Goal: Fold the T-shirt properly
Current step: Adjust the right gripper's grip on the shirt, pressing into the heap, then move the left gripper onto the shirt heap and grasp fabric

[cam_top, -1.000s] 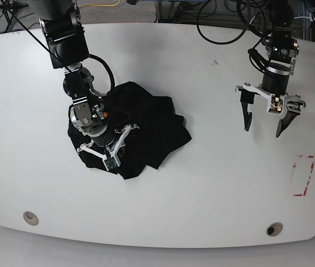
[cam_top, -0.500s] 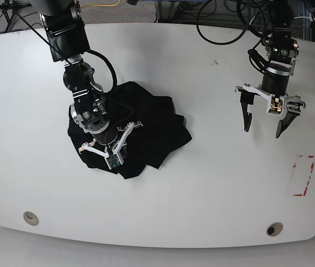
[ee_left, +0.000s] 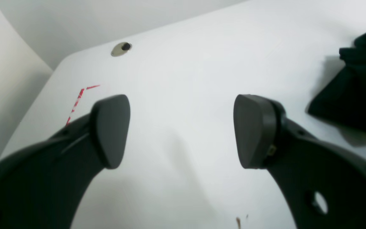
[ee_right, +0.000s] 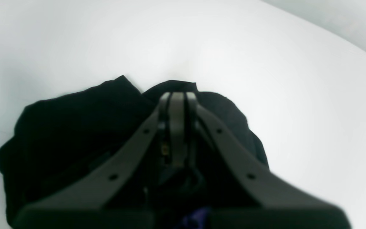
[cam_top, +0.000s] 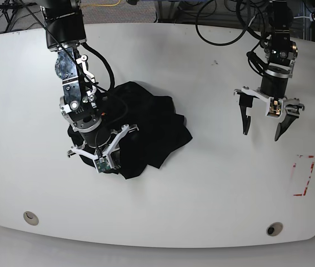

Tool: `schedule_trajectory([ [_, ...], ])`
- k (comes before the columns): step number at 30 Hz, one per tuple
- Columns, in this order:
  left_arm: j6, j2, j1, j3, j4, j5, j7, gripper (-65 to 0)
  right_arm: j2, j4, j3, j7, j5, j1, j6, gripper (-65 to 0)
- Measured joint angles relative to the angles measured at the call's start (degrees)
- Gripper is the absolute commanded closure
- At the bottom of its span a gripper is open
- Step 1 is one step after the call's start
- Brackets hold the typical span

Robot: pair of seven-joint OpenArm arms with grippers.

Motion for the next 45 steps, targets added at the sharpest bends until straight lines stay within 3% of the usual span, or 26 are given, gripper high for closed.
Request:
schedule_trajectory([
  [13, 0.0, 2.1, -4.9, 4.0, -3.1, -0.4, 10.1, -47.9, -0.1, 7.8, 4.0, -0.4, 0.0, -4.7, 0.1, 0.0],
  [21, -0.2, 4.7, -8.6, 7.8, -3.4, -0.4, 19.1, -54.6, -0.1, 10.3, 4.4, -0.4, 0.0, -6.4, 0.1, 0.0],
  [28, -0.1, 8.0, -10.3, 9.3, -3.8, -0.5, 20.4, -54.4, 0.2, 11.9, 4.4, -0.8, 0.0, -7.2, 0.3, 0.0],
  [32, -3.1, 9.7, -11.9, 11.0, -5.9, -0.4, 22.5, -54.3, 0.7, 12.3, 4.5, -0.6, 0.0, -7.4, 0.3, 0.0],
  [35, -3.0, 11.5, -12.8, 11.7, -7.3, -0.4, 22.7, -54.3, 0.7, 12.4, 4.5, -0.6, 0.0, -7.7, 0.3, 0.0],
  [45, -2.9, 13.1, -14.1, 16.9, -10.6, -0.3, 22.7, -54.2, 0.7, 12.4, 4.5, -0.8, 0.0, -7.7, 0.3, 0.0],
])
